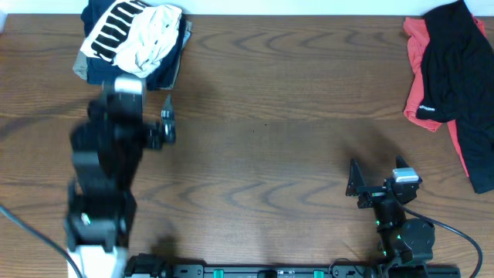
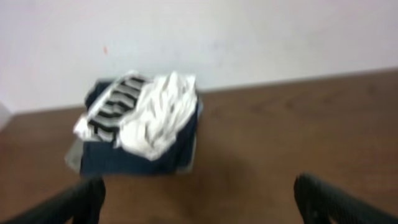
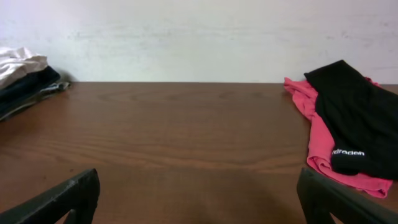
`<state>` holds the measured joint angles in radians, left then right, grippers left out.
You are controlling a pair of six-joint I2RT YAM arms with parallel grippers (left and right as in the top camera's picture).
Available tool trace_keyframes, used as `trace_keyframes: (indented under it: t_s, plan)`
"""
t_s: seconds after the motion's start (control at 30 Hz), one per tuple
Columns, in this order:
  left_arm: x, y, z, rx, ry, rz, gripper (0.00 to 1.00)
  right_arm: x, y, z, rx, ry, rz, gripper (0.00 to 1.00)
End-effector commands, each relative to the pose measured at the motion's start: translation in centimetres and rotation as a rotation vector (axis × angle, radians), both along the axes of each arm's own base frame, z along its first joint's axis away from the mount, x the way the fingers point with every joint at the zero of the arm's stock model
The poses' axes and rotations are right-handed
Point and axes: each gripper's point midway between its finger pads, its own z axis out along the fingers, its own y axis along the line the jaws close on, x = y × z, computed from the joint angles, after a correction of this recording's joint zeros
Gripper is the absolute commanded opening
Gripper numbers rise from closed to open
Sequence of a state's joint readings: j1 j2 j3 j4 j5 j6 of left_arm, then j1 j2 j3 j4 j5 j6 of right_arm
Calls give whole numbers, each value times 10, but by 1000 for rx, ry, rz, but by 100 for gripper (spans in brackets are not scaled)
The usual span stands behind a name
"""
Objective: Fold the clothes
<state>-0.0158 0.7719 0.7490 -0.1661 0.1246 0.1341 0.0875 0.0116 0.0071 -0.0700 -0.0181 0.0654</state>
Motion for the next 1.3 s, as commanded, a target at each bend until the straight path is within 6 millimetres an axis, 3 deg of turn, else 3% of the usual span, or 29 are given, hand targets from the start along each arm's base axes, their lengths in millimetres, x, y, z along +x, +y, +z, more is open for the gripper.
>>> trace_keyframes:
  t_s: [0.0,0.27,0.43,1.27]
  plan:
    - [-23,3,-38,-25,-58,7,98,0,1,0,12,1,1,99]
    - [-56,13,-97,-21,-209,42,98,0,1,0,12,1,1,99]
    - [-62,14,-113,-37,-243,51,98,0,1,0,12,1,1,99]
    - [-63,14,-114,-37,-246,51,98,0,1,0,12,0,1,99]
